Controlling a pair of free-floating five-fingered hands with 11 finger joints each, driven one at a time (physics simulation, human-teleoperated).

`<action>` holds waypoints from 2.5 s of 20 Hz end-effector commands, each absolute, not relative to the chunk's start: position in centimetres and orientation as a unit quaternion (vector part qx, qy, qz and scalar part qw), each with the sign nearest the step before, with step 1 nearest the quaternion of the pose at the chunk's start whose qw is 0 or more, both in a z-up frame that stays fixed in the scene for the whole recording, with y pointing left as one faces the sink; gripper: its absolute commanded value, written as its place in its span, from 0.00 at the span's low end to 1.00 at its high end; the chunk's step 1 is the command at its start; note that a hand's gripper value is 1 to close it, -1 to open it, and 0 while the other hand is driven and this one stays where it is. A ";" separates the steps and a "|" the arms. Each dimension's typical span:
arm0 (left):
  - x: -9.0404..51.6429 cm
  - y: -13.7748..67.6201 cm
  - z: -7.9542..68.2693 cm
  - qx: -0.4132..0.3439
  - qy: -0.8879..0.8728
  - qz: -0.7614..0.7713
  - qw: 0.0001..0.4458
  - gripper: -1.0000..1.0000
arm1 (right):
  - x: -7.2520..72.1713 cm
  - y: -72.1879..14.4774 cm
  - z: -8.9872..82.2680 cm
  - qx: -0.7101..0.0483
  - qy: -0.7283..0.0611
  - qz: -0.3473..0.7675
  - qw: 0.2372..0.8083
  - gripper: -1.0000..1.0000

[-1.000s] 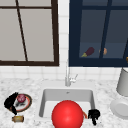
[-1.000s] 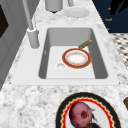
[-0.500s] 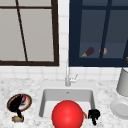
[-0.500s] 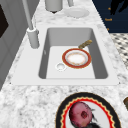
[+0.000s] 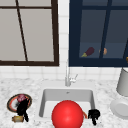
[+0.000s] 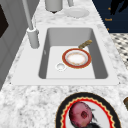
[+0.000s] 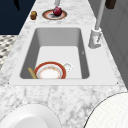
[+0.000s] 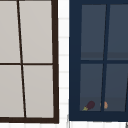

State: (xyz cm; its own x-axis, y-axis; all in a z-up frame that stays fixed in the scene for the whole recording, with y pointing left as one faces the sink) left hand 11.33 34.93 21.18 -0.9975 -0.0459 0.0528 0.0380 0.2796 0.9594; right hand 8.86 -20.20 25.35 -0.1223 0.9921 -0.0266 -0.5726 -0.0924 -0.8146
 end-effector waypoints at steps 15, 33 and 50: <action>11.9 30.1 16.0 0.042 -0.773 -0.629 0.063 0.00 | 8.9 -20.2 25.4 -0.313 -0.336 0.670 0.584 0.50; 12.0 28.8 16.0 0.035 -0.784 -0.618 0.045 0.50 | 9.0 -19.4 25.4 -0.288 -0.348 0.685 0.572 0.00; 12.1 28.8 16.0 0.047 -0.787 -0.614 0.042 0.50 | 14.3 -18.9 26.8 -0.346 -0.413 0.636 0.552 0.00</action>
State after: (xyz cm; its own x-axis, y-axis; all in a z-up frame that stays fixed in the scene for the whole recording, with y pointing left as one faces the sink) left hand 12.11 28.75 15.95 -0.9921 -0.1253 0.0076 -0.0232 0.2430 0.9698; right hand 13.19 -19.09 26.66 -0.1530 0.9882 -0.0014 -0.4834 -0.0761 -0.8721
